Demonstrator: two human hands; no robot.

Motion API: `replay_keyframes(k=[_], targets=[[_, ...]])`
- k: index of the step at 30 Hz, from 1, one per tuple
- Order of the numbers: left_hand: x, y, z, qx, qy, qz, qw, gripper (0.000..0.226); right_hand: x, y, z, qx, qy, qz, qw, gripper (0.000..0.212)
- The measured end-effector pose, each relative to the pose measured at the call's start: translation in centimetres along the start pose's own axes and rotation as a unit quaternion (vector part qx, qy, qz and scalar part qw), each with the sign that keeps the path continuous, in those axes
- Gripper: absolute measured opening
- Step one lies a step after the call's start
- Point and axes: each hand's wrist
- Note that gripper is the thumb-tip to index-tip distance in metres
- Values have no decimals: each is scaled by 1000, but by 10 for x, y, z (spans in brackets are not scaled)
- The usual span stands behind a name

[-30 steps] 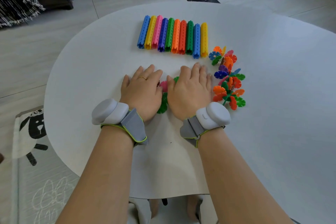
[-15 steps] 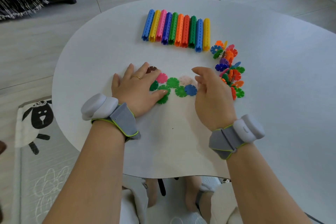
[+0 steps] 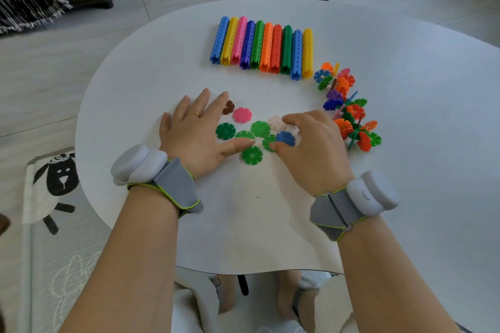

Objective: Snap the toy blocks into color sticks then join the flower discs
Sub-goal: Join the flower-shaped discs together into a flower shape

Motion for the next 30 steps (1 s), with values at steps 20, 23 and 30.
replay_keyframes(k=[20,23,30], targets=[[3,9,-3,-6,51,40,998,36,-5,-2,-5,41,-22,-2,999,21],[5,8,-3,-9,50,51,997,31,-6,-1,-4,44,-33,3,998,18],[11,8,-3,10,97,87,991,29,-8,4,0,34,-76,11,996,9]])
Point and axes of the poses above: each hand's wrist, its own y-axis away from the middle knuckle, its own z-axis out of the palm, x = y × z, and after that the axes turned 15 degrees about y, right-handed
